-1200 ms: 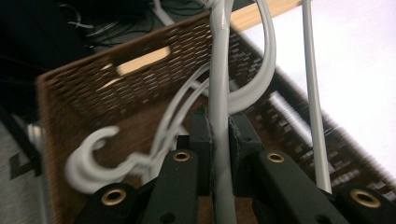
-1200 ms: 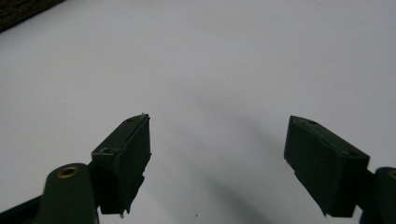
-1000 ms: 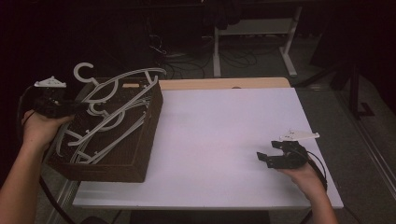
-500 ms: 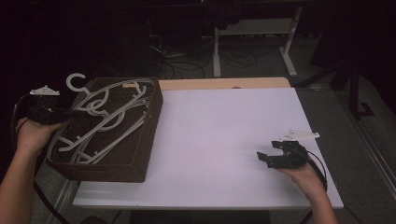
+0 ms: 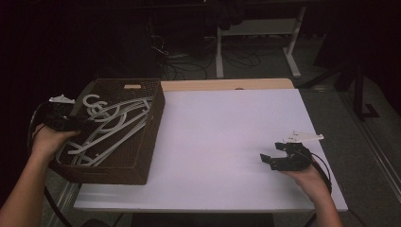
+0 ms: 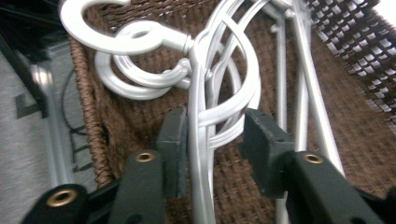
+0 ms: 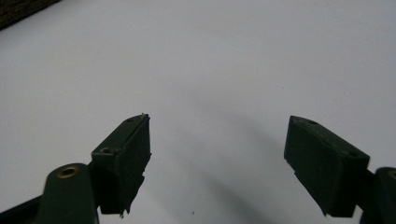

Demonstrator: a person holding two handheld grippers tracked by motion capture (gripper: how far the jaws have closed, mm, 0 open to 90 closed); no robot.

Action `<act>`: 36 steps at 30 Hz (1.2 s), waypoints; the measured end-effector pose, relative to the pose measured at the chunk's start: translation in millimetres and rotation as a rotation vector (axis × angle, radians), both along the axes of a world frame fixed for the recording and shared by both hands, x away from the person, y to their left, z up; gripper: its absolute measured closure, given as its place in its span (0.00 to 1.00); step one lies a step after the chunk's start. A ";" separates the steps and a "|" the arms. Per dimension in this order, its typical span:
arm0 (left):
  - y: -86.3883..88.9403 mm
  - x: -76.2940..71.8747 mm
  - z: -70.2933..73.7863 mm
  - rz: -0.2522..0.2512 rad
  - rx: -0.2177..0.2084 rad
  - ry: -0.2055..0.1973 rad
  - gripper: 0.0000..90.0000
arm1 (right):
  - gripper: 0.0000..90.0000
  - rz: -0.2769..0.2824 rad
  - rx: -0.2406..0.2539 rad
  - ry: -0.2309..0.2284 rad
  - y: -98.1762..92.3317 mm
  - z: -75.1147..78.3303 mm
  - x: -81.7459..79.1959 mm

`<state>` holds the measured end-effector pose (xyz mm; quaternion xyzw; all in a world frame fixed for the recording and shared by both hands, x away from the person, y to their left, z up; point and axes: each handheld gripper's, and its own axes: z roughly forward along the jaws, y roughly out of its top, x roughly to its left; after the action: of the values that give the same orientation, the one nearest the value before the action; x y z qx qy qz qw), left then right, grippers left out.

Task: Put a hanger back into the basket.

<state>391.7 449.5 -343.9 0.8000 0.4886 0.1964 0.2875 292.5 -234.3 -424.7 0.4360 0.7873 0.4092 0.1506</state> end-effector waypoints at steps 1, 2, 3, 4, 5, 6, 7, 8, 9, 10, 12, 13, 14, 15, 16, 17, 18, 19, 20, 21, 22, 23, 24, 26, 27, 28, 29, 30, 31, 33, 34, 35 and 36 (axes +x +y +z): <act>0.0 -0.5 0.9 0.000 -0.005 -0.007 0.59 | 0.25 0.001 0.000 -0.002 0.3 0.4 0.0; -0.1 -1.1 1.8 -0.004 -0.012 -0.018 0.56 | 0.25 0.003 0.000 -0.003 0.7 0.9 -0.1; -0.5 -1.6 2.4 -0.010 -0.015 -0.032 0.53 | 0.25 0.006 0.001 -0.005 1.0 1.5 -0.1; -0.5 -1.8 2.8 -0.011 -0.012 -0.040 0.50 | 0.25 0.005 0.002 -0.006 1.4 1.9 -0.2; -0.3 -1.7 3.1 -0.007 -0.009 -0.050 0.48 | 0.25 0.006 0.002 -0.007 1.9 2.2 -0.1; 0.3 -1.4 3.4 -0.002 -0.012 -0.062 0.46 | 0.25 0.008 0.001 -0.007 2.3 2.4 0.0; 1.6 -0.9 3.7 0.000 -0.016 -0.073 0.45 | 0.25 0.010 -0.001 -0.008 2.7 2.6 0.1; 2.7 -0.4 4.1 0.004 -0.024 -0.075 0.44 | 0.25 0.009 0.000 -0.007 3.2 2.9 0.0; 3.4 0.0 4.5 0.011 -0.024 -0.073 0.44 | 0.25 0.010 0.000 -0.007 3.6 3.3 -0.2; 3.5 0.2 5.0 0.013 -0.023 -0.074 0.44 | 0.25 0.012 -0.001 -0.010 3.7 3.7 -0.3; 2.9 -0.8 7.4 0.003 -0.046 -0.083 0.43 | 0.25 0.012 0.001 -0.011 4.0 4.5 -0.8; 1.7 -1.9 8.9 -0.001 -0.061 -0.088 0.41 | 0.25 0.012 0.002 -0.013 3.9 4.9 -0.8; -0.2 -3.3 10.9 -0.005 -0.071 -0.095 0.40 | 0.25 0.012 0.001 -0.016 3.6 5.4 -0.8; -2.5 -4.8 13.0 -0.014 -0.092 -0.101 0.37 | 0.24 0.013 0.003 -0.016 3.7 6.3 -1.0; -5.0 -6.3 15.4 -0.024 -0.115 -0.103 0.35 | 0.24 0.015 0.006 -0.018 4.2 7.5 -1.1; -8.1 -7.6 17.7 -0.040 -0.137 -0.105 0.33 | 0.24 0.017 0.006 -0.019 4.7 9.1 -1.1; -11.6 -8.9 20.0 -0.057 -0.155 -0.108 0.31 | 0.24 0.019 0.009 -0.019 5.7 10.8 -0.8; -15.8 -10.3 22.3 -0.074 -0.173 -0.111 0.30 | 0.24 0.024 0.010 -0.022 6.6 12.4 -0.1; -20.5 -11.8 24.7 -0.092 -0.190 -0.113 0.28 | 0.23 0.028 0.013 -0.021 7.8 14.4 0.5; -25.4 -13.4 26.9 -0.110 -0.207 -0.116 0.28 | 0.23 0.033 0.015 -0.024 9.0 16.0 1.2; -30.6 -15.1 28.8 -0.128 -0.222 -0.123 0.27 | 0.23 0.037 0.018 -0.025 10.3 17.9 1.7; -35.9 -16.7 30.6 -0.148 -0.237 -0.126 0.26 | 0.23 0.042 0.022 -0.025 11.6 19.9 2.2; -41.4 -18.2 31.8 -0.166 -0.255 -0.129 0.25 | 0.22 0.047 0.023 -0.027 12.7 21.9 3.1; -53.3 -21.8 33.3 -0.202 -0.283 -0.137 0.24 | 0.21 0.055 0.030 -0.028 14.3 26.5 5.1; -59.0 -23.4 33.7 -0.223 -0.293 -0.137 0.23 | 0.20 0.058 0.034 -0.033 15.2 29.3 5.8; -65.3 -25.2 33.9 -0.238 -0.304 -0.136 0.22 | 0.19 0.059 0.038 -0.036 16.1 32.2 6.5; -70.9 -26.8 33.9 -0.259 -0.314 -0.138 0.21 | 0.18 0.061 0.043 -0.038 16.8 35.2 7.3; -76.9 -28.5 33.6 -0.272 -0.329 -0.139 0.20 | 0.17 0.065 0.049 -0.041 17.6 38.3 8.0; -82.4 -29.9 33.4 -0.289 -0.334 -0.142 0.19 | 0.16 0.069 0.052 -0.044 18.6 41.2 8.8; -93.3 -33.2 32.9 -0.316 -0.351 -0.152 0.16 | 0.15 0.074 0.052 -0.054 20.9 47.3 9.6; -98.4 -34.9 32.6 -0.328 -0.357 -0.158 0.16 | 0.15 0.079 0.050 -0.059 22.1 50.4 9.8; -103.1 -36.7 32.1 -0.342 -0.366 -0.165 0.15 | 0.14 0.087 0.047 -0.066 23.4 53.5 10.0; -108.2 -38.2 31.0 -0.356 -0.376 -0.166 0.15 | 0.13 0.093 0.047 -0.071 25.0 56.9 10.0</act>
<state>353.5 341.3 -312.9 0.7869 0.3429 0.1136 0.5004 302.5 -209.3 -367.8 0.3877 0.7911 0.4491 0.1489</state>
